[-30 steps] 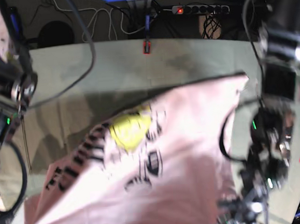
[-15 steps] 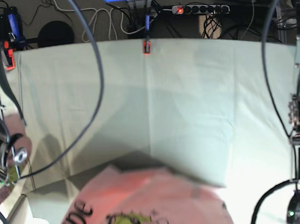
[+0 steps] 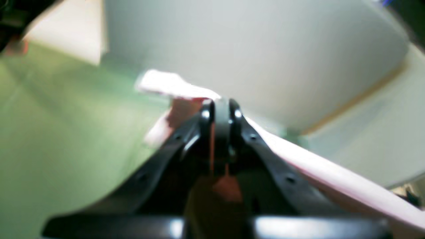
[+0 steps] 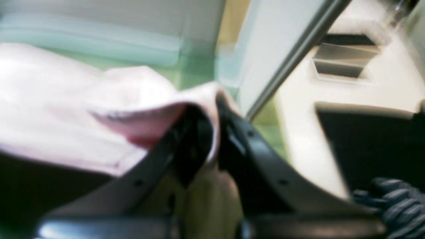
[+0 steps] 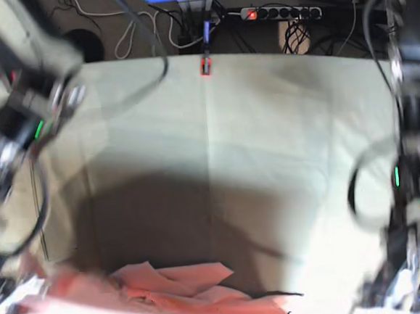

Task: Layout the t-shirt on the table in an organized manner, then fold the t-shirt properly
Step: 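Lift the shirt high with both grippers and shake it out, then lay the shirt flat on the table, drawing both grippers apart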

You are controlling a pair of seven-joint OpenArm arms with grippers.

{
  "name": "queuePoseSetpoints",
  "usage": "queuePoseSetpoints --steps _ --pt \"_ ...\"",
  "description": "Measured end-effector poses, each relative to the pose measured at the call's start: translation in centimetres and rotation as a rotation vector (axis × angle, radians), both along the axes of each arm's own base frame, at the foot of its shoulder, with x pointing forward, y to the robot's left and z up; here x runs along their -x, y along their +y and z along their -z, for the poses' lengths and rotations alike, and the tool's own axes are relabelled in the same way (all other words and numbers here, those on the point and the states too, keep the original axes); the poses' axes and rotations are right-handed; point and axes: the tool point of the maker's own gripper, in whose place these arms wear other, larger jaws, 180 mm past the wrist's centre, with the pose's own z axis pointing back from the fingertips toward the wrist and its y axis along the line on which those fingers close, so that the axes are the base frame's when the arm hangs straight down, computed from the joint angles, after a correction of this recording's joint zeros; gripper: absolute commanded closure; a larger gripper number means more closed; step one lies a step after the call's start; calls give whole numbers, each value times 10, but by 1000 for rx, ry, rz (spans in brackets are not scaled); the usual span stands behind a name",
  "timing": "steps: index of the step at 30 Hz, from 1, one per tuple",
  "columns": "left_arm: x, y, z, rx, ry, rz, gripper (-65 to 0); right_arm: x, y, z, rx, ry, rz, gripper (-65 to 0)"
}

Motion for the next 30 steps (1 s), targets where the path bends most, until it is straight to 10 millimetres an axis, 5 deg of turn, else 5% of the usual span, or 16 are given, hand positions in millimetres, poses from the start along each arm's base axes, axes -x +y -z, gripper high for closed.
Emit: queuePoseSetpoints --steps 8,12,22,30 --pt "122 49 113 95 206 -188 -1 83 44 110 -145 223 -63 0" --pt "185 51 174 161 366 -262 -1 125 51 149 -202 329 -73 0" --pt "266 81 216 150 522 -371 -1 215 73 196 -356 478 -95 0" --pt "308 70 241 179 610 -411 -1 246 77 201 -435 451 -57 0"
